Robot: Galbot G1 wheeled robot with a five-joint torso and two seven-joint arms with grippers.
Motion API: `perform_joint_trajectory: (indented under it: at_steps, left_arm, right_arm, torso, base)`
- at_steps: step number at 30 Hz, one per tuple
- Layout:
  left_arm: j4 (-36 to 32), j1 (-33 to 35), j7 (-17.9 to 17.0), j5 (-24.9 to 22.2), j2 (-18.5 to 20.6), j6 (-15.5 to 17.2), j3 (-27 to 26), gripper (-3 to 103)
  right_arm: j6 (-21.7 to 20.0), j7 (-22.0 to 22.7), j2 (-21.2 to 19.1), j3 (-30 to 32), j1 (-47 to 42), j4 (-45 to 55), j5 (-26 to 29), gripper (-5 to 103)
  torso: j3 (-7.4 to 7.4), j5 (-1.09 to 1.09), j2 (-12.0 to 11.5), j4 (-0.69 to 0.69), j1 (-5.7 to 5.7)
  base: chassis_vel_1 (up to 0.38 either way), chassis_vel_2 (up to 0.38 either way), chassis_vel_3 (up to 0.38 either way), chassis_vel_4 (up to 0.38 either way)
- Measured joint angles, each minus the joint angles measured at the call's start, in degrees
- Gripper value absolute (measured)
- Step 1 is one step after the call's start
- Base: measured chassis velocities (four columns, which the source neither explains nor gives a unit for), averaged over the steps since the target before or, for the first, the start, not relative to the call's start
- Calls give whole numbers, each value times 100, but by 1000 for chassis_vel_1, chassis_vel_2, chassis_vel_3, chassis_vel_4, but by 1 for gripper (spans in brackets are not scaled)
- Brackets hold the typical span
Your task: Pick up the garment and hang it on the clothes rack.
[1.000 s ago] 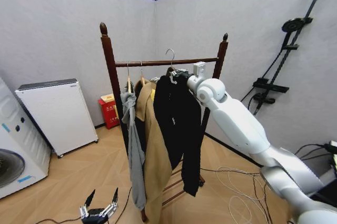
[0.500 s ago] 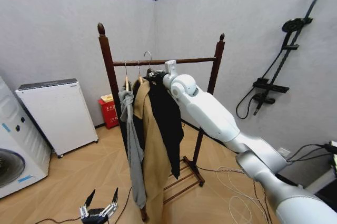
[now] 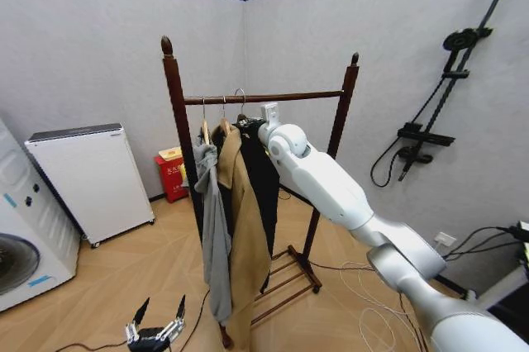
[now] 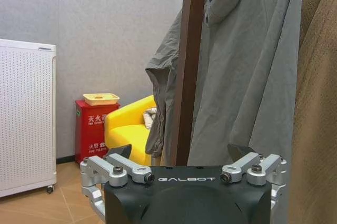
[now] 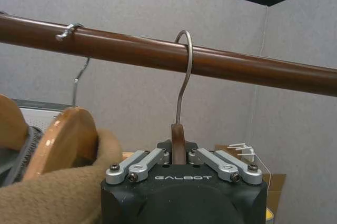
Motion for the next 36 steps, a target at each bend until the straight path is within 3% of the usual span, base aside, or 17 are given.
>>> perform_joint_trajectory:
  at_steps: [6, 13, 16, 18, 22, 24, 25, 27, 33, 35, 36]
  left_arm:
    - [0, 0, 0, 0, 0, 0, 0, 100]
    - [0, 0, 0, 0, 0, 0, 0, 100]
    - [0, 0, 0, 0, 0, 0, 0, 100]
    - [0, 0, 0, 0, 0, 0, 0, 100]
    - [0, 0, 0, 0, 0, 0, 0, 100]
    - [0, 0, 1, 0, 0, 0, 0, 100]
    - [0, 0, 1, 0, 0, 0, 0, 100]
    - [0, 0, 0, 0, 0, 0, 0, 100]
    - [0, 0, 0, 0, 0, 0, 0, 100]
    - [0, 0, -1, 0, 1, 0, -1, 100]
    - [0, 0, -1, 0, 0, 0, 0, 100]
  right_arm:
    - [34, -60, -84, 83, -113, 45, -128, 9]
    - [307, -166, -196, 149, -261, 253, 179, 35]
    - [319, -149, -246, 193, -303, 315, 254, 41]
    - [328, -53, -526, 344, -513, 618, 456, 57]
    - [326, 4, -900, 507, -787, 1021, 601, 63]
    - [315, 49, -1343, 743, -1146, 1564, 808, 80]
    - [315, 49, -1343, 743, -1146, 1564, 808, 80]
    - [291, 130, -1648, 1028, -1456, 2074, 1110, 91]
    - [260, 208, -1936, 1442, -1869, 2597, 1421, 99]
    - [247, 239, -2082, 1769, -2229, 2920, 1565, 100]
    - [241, 244, -2302, 2375, -2829, 3422, 1680, 100]
  torso:
    - [0, 0, 0, 1, 0]
    - [0, -2, 0, 2, -1]
    - [-1, -2, 0, 3, -1]
    - [0, -1, 0, 3, -1]
    - [0, 1, 0, -1, -1]
    - [0, 2, 0, -2, -1]
    - [0, 2, 0, -2, -1]
    - [-1, 1, 0, -1, -1]
    - [-1, -1, 0, 2, -1]
    - [-1, 1, 0, 0, -1]
    - [-1, -3, 1, 1, 0]
  base:
    - [0, 0, 0, 0]
    - [0, 0, 0, 0]
    - [0, 0, 0, 0]
    - [0, 0, 0, 0]
    - [0, 0, 0, 0]
    - [0, 0, 0, 0]
    - [0, 0, 0, 0]
    - [0, 0, 0, 0]
    - [0, 0, 0, 0]
    - [0, 0, 0, 0]
    - [0, 0, 0, 0]
